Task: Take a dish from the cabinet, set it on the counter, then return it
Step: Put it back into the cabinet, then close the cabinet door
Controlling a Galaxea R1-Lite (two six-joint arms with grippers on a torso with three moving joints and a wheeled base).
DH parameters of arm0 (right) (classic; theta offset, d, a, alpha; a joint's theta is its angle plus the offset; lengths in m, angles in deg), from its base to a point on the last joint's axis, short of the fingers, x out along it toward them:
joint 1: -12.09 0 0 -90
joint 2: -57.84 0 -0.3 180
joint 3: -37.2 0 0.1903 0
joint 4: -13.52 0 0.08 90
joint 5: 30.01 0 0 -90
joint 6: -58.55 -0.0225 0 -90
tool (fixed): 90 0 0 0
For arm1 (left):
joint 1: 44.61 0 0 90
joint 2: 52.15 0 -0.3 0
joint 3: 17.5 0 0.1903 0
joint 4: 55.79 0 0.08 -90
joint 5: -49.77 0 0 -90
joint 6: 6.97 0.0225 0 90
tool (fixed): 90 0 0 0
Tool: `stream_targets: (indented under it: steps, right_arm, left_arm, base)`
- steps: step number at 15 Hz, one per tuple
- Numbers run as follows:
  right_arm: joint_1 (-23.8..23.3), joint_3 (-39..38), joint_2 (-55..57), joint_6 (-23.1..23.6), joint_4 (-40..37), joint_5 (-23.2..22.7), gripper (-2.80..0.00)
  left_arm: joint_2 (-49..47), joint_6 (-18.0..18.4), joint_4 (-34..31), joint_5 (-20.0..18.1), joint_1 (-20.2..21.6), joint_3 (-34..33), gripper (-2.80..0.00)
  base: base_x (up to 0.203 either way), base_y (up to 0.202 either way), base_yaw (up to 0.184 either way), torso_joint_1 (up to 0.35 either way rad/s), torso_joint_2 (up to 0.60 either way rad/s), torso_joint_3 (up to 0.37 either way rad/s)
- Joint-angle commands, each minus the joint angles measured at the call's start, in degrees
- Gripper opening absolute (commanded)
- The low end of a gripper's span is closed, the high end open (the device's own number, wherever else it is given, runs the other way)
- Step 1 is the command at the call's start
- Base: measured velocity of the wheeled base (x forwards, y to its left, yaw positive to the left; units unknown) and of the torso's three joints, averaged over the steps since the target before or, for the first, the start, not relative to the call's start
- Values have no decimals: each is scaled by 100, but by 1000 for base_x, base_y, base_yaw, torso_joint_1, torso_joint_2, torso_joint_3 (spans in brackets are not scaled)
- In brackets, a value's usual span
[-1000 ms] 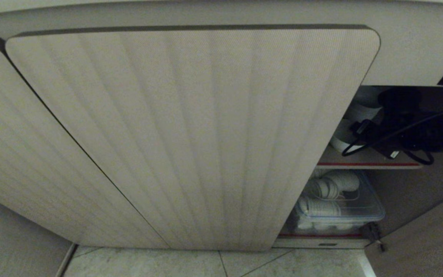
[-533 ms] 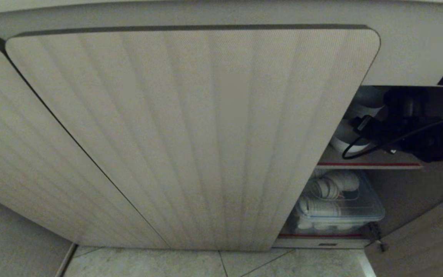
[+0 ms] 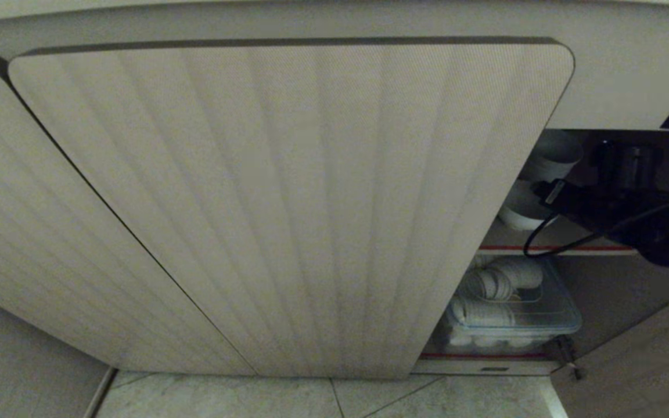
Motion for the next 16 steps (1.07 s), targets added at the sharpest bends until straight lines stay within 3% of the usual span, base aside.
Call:
stream_targets:
  steps: [1, 4, 7, 16]
  right_arm:
    - [7, -224, -71, 262, 530, -5, 0]
    - [9, -694, -202, 840, 1249, -94, 0]
    - [9, -1192, -349, 1078, 1715, -285, 0]
    - [9, -2147, -999, 1196, 2541, -302, 0]
  left_arm:
    - [2, -3, 3, 0, 0, 0, -280]
    - [2, -3, 3, 0, 0, 0, -280]
    - [2, -3, 3, 0, 0, 0, -280]
    - [2, -3, 3, 0, 0, 0, -280]
  base:
    - [0, 0, 0, 0, 0, 0]
    - [0, 0, 0, 0, 0, 0]
    - [0, 0, 0, 0, 0, 0]
    - [0, 0, 0, 0, 0, 0]
